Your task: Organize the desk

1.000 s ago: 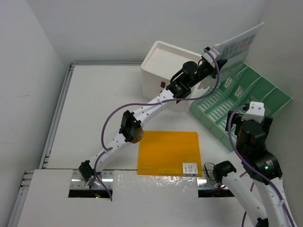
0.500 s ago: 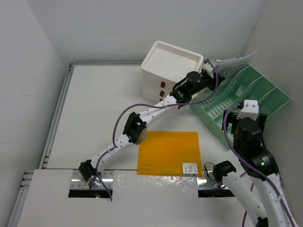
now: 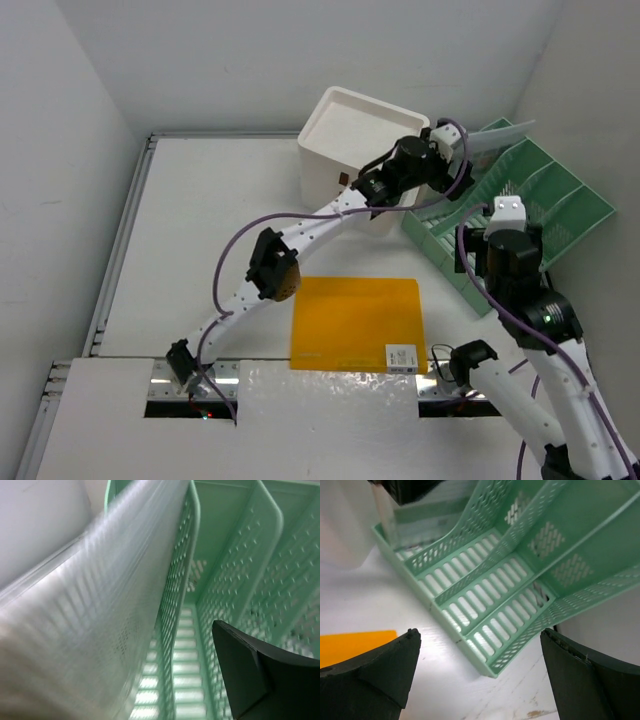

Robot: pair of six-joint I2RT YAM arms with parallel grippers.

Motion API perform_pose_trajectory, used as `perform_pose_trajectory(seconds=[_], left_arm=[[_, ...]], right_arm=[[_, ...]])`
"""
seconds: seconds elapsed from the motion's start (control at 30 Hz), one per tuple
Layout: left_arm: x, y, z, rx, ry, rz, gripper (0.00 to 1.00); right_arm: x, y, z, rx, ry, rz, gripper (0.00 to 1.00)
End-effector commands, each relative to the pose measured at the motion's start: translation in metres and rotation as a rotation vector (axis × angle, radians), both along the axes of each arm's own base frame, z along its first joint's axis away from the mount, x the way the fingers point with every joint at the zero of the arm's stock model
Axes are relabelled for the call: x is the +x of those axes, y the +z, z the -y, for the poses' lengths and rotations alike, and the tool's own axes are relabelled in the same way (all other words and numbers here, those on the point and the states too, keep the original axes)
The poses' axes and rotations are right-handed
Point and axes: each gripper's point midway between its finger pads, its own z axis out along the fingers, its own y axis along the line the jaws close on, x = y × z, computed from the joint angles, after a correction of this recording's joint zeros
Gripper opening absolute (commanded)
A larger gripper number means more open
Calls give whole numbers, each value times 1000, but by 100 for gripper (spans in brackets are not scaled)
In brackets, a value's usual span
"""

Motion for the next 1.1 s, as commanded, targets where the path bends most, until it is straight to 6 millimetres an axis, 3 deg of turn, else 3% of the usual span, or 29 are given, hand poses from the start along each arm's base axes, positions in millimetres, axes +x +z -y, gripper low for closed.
perform_pose_trajectory(seconds=[0.0, 0.07, 0.1, 0.17, 0.2, 0.27, 0.33, 0.4, 0.43, 0.53, 0.6, 0.67, 0.7, 0.77, 0.8, 0.87, 0.9, 0.97, 1.0, 1.07], left_arm=[[-33, 143, -50, -25, -25, 176, 100], [-55, 154, -77, 64, -40, 170, 100], [-62, 144, -88, 150, -57, 176, 100], [-84, 151, -124, 237, -63, 198, 99], [-99, 148, -151, 297, -43, 180, 100], [-113, 148, -177, 344, -28, 172, 100], [-142, 143, -206, 385, -58, 129, 100], [-164, 155, -228, 367, -70, 125, 100], [-172, 138, -234, 396, -87, 91, 100], [-200, 114, -251, 434, -161, 43, 100], [-225, 88, -260, 489, -275, 29, 99], [-246, 65, -265, 556, -400, 58, 92], [-265, 35, -274, 631, -467, 32, 92], [-276, 3, -283, 740, -504, 80, 90], [-297, -30, -290, 804, -554, 73, 90], [-303, -55, -292, 852, -552, 122, 91], [-318, -78, -298, 891, -587, 123, 92], [-320, -91, -295, 900, -578, 168, 95], [-331, -108, -296, 929, -604, 174, 98], [-331, -118, -289, 943, -572, 221, 100]], right_arm=[[6, -8, -21, 70, 59, -111, 99], [10, -28, -32, 89, 89, -204, 99], [11, -36, -43, 123, 128, -233, 99], [14, -50, -55, 169, 158, -253, 99], [14, -55, -64, 203, 192, -262, 99], [17, -63, -73, 250, 217, -254, 99], [15, -78, -87, 310, 252, -301, 99], [11, -93, -96, 348, 272, -356, 97], [5, -107, -104, 387, 283, -405, 97], [-7, -137, -109, 444, 255, -482, 92], [-10, -148, -112, 478, 244, -490, 93], [-16, -165, -115, 525, 211, -511, 94], [-19, -171, -116, 549, 190, -525, 95], [-27, -189, -115, 561, 157, -568, 96], [-31, -196, -114, 572, 127, -600, 96], [-39, -209, -112, 568, 95, -655, 95], [-43, -214, -117, 603, 85, -680, 95], [-51, -229, -132, 678, 122, -729, 94], [-54, -234, -136, 709, 116, -747, 93], [-61, -248, -138, 724, 103, -787, 90]])
